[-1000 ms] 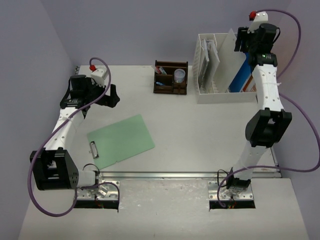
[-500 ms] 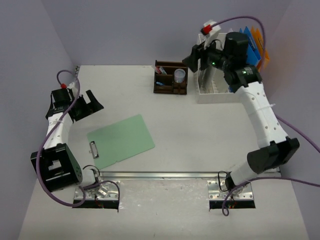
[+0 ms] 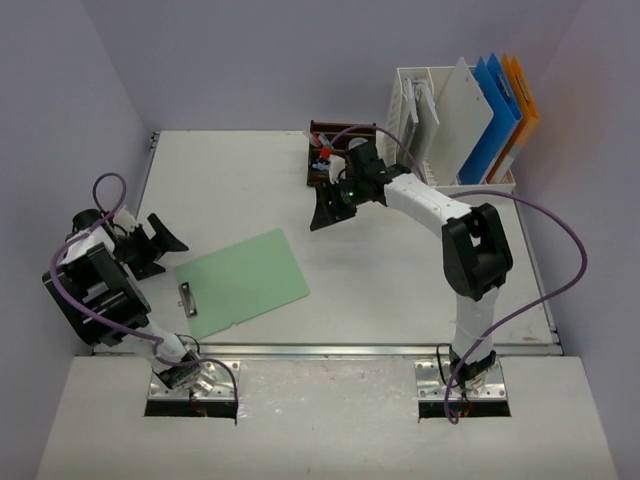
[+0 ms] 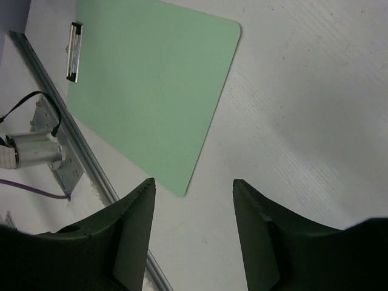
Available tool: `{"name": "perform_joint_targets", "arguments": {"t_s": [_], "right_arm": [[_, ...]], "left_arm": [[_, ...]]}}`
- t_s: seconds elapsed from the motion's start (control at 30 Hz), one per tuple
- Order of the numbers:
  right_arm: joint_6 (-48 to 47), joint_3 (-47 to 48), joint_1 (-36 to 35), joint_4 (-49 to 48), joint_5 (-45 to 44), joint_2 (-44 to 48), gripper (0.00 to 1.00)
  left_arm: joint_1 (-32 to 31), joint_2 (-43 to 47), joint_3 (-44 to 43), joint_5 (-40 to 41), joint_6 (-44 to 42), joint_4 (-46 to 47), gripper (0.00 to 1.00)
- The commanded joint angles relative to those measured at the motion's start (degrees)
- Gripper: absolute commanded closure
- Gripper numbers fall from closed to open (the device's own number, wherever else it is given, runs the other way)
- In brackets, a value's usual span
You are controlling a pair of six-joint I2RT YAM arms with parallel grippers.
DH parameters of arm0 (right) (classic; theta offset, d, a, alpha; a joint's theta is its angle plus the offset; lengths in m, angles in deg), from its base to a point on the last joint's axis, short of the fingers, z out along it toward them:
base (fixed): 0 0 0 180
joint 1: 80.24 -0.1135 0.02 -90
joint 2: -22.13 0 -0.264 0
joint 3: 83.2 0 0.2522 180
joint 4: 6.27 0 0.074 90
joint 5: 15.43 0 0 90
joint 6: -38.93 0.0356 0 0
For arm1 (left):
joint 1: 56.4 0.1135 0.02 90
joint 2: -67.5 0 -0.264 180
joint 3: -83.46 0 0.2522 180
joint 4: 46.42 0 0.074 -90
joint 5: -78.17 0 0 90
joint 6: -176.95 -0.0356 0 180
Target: Organize the desk
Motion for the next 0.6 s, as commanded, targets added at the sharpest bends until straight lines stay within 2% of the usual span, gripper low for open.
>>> {"name": "perform_joint_targets", "arguments": {"t_s": [0.0,0.1,0.2,0.23,0.3,0.47,0.53,0.57], "right_arm": [[3.87,-0.71,0.15,-5.58,4.79,-4.37,0.46],[4.71,-0.84,-0.05,-7.06,4.96,-7.51,0.46],[5.06,-0.32,-0.56,-7.49,3.43,-9.51,0.47],[5.06,-0.74,-0.67,-7.86,2.35,-9.47,0.47],[5.12,-1.61,-0.85,-8.97,0.19,-8.98,0.47],[5.94,-3.91,-0.89,-10.18,-5.55,-6.74,0.50],[5.94,-5.39,-0.89,-10.75,-7.68,-5.68,0.50],[5.86,-5.93,-0.89,-10.93,-8.13,-5.23,0.50]], "left_arm": [[1.29,-5.81,-4.99,-3.66,-13.34,-3.45,0.08],[1.54,-8.84,-6.69,-2.56,-15.59,-4.66,0.15],[1.47,-8.55,-7.37,5.14,-15.82,-3.40,0.22],[1.47,-6.74,-6.95,9.02,-15.67,-2.38,0.22],[1.20,-2.81,-5.15,11.88,-16.10,-1.12,0.19],[-2.46,9.03,0.14,16.55,-16.78,-1.76,0.02],[-4.59,10.91,-0.52,19.05,-16.83,-3.15,0.02],[-7.64,11.36,-0.18,21.24,-16.48,-2.64,0.04]]}}
